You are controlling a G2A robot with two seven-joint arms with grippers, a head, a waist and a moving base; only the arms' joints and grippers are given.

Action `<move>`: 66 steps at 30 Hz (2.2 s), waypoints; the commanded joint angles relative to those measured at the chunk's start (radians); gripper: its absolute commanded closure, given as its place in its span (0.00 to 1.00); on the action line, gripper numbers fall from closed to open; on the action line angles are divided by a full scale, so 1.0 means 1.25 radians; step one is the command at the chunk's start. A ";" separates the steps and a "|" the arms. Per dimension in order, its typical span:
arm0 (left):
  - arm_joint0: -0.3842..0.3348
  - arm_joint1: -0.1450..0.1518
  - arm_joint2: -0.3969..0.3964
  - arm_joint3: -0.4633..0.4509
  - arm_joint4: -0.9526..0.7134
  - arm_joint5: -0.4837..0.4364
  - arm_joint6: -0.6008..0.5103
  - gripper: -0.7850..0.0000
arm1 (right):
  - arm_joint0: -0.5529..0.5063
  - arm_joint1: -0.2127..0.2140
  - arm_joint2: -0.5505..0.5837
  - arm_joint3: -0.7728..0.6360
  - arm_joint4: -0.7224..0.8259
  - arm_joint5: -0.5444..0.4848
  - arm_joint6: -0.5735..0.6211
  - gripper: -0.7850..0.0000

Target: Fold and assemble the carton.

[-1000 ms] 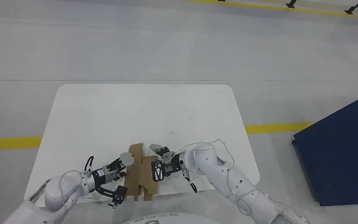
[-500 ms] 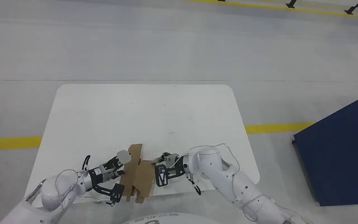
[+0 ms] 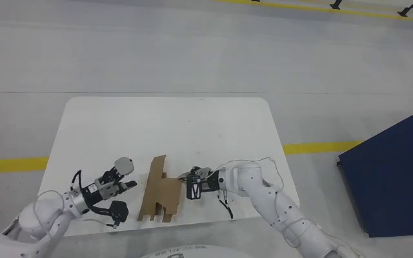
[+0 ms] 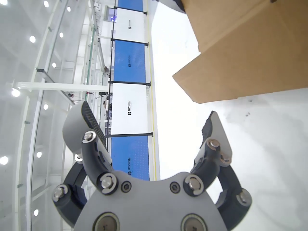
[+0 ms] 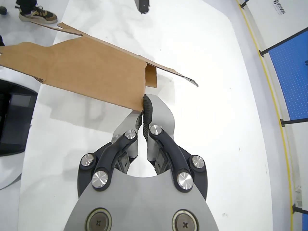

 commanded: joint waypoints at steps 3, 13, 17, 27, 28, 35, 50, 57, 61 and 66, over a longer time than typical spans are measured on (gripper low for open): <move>0.023 0.006 -0.043 -0.007 -0.098 -0.009 0.078 0.00 | 0.007 0.000 0.055 0.016 0.142 0.014 -0.028 1.00; 0.006 0.004 -0.058 0.019 -0.276 -0.083 0.176 0.00 | -0.019 0.006 0.151 0.003 0.303 0.055 -0.059 1.00; 0.006 0.004 -0.058 0.019 -0.276 -0.083 0.176 0.00 | -0.019 0.006 0.151 0.003 0.303 0.055 -0.059 1.00; -0.065 0.006 -0.029 0.034 -0.421 -0.382 0.263 0.00 | -0.027 -0.006 0.127 0.005 0.298 0.211 0.006 1.00; -0.076 0.005 -0.025 0.041 -0.439 -0.402 0.264 0.00 | -0.032 -0.007 0.124 0.000 0.291 0.230 0.006 1.00; -0.126 -0.008 0.003 0.063 -0.523 -0.414 0.155 0.00 | -0.060 -0.012 0.099 -0.025 0.230 0.302 -0.036 1.00; -0.150 -0.031 0.107 0.021 -0.404 -0.250 0.048 0.00 | -0.111 -0.012 0.091 -0.078 0.174 0.331 -0.047 1.00; -0.145 -0.033 0.101 0.029 -0.412 -0.221 0.044 0.00 | -0.115 -0.013 0.080 -0.090 0.146 0.335 -0.038 1.00; -0.140 -0.034 0.100 0.028 -0.389 -0.191 0.034 0.00 | -0.124 -0.013 0.082 -0.097 0.145 0.337 -0.045 1.00; -0.131 -0.032 0.102 0.015 -0.360 -0.189 0.061 0.00 | -0.130 -0.014 0.092 -0.100 0.165 0.342 -0.046 1.00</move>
